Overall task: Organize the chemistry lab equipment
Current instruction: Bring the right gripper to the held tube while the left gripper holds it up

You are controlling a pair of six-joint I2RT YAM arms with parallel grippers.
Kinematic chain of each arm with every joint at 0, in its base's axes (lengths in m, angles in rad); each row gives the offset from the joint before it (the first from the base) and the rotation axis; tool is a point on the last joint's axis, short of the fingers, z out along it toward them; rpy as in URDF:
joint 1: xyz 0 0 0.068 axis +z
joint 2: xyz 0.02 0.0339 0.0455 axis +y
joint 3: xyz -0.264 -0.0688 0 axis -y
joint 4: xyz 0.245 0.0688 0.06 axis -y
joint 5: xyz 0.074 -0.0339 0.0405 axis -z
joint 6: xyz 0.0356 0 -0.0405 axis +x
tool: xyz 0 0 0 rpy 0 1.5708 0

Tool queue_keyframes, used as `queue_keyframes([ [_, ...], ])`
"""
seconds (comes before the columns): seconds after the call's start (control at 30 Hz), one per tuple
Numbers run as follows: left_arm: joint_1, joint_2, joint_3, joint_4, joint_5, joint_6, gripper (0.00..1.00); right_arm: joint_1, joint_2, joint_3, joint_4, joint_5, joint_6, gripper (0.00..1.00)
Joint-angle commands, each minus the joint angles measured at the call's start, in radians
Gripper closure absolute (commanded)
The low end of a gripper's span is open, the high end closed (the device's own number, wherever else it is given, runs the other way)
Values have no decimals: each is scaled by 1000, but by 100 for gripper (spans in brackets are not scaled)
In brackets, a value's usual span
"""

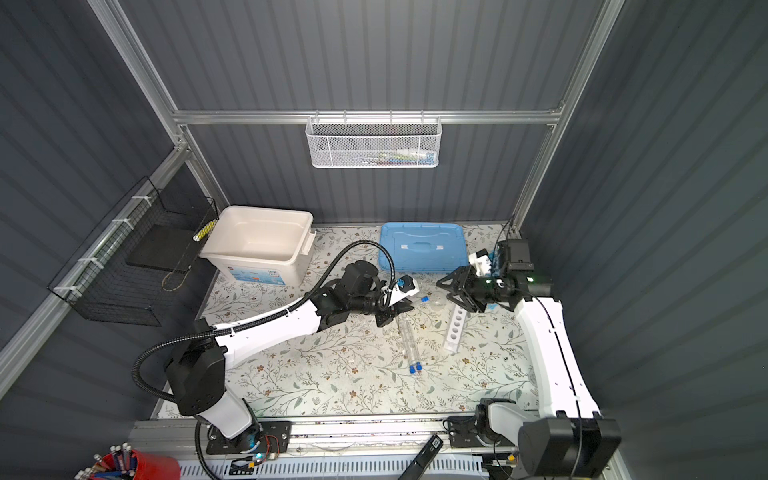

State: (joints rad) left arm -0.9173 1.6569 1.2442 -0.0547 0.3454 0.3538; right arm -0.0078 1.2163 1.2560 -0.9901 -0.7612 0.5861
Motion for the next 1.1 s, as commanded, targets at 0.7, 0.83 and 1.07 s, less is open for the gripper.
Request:
queue_keyframes([
  [0.7, 0, -25, -20, 27, 3, -12, 93, 159, 198, 123, -100, 73, -107, 58],
  [0.83, 0, -22, -19, 26, 3, -11, 93, 167, 198, 114, -98, 70, -112, 62],
  [1.07, -1, -17, -16, 27, 2, -12, 93, 183, 190, 105, -97, 70, -112, 63],
])
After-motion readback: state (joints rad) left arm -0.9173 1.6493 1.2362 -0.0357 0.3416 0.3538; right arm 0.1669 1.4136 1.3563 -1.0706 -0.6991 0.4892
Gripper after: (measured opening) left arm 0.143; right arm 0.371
